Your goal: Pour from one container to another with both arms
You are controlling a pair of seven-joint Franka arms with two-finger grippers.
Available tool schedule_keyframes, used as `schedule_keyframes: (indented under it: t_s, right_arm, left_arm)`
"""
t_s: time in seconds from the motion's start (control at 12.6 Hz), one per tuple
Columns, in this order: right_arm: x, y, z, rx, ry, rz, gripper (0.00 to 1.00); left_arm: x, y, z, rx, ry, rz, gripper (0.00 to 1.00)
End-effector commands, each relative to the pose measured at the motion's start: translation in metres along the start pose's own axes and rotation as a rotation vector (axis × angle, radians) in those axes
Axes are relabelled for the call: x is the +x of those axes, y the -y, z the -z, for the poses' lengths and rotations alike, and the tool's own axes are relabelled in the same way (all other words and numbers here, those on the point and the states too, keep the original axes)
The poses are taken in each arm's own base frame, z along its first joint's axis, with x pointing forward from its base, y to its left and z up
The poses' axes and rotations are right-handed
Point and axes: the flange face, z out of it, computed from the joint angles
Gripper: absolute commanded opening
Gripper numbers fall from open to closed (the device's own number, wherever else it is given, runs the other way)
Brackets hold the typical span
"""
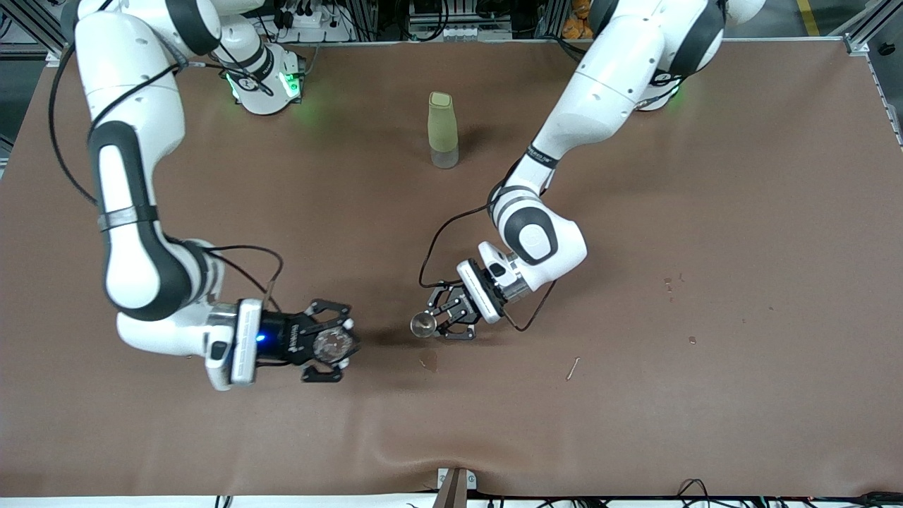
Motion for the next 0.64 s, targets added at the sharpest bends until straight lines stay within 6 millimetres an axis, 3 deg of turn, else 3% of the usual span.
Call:
schedule_keyframes:
  t_s: [0.0,0.16,0.4,0.56]
  right_arm:
    - [0.0,0.016,-0.012,0.008,-0.012,-0.079,0.0]
    - [0.002,0.03,-0.015,0.024,-0.003,-0.159,0.0]
    - [0.009,0.054,-0.019,0.039,0.012,-0.292,0.0]
    - [0.007,0.055,-0.019,0.041,0.017,-0.329,0.0]
  left_arm:
    - [0.019,0.005,-0.009,0.044,-0.024,-0.041,0.0]
    - [0.031,0.002,-0.008,0.065,-0.008,-0.101,0.0]
    - [0.03,0.012,-0.003,0.089,-0.009,-0.1,0.0]
    - [0.032,-0.001,-0.009,0.076,-0.011,-0.099,0.0]
